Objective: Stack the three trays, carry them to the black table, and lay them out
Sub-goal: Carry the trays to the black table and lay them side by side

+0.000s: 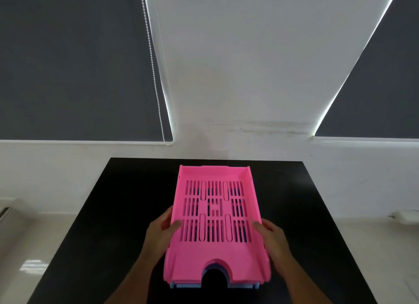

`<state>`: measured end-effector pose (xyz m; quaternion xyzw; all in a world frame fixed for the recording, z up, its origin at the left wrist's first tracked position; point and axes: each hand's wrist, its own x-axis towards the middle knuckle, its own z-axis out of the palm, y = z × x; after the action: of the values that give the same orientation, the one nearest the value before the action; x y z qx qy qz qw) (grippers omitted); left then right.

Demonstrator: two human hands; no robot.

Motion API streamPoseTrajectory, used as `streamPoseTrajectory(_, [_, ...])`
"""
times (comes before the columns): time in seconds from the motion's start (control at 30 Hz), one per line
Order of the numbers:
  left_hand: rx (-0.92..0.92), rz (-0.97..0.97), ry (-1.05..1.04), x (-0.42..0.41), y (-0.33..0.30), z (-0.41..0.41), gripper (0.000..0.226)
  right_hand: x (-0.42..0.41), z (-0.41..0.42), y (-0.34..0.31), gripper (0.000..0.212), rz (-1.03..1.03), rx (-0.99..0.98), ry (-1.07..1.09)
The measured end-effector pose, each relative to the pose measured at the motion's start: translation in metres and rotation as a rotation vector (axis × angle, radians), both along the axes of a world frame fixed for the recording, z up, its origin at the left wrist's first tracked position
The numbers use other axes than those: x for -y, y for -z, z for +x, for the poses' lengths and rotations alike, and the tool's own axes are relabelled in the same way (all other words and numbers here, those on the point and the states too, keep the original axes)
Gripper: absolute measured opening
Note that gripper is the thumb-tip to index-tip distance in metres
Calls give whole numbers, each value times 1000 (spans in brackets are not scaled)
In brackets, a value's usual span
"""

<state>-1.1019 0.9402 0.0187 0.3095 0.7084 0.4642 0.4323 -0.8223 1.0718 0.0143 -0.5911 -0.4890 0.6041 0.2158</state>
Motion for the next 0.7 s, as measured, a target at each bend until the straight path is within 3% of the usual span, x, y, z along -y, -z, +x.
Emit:
streamPoseTrajectory(0.17, [-209,2,-76,-12,-15,8,19,-7,-13,-11,26,277,187,-41])
streamPoseTrajectory(0.47, [-308,98,-53,-56,-45,36,25,-34,27,-31,29,415,209,41])
streamPoseTrajectory(0.7, [-315,212,31,-107,-37,121,29,-60,110,-38,26,466,333,119])
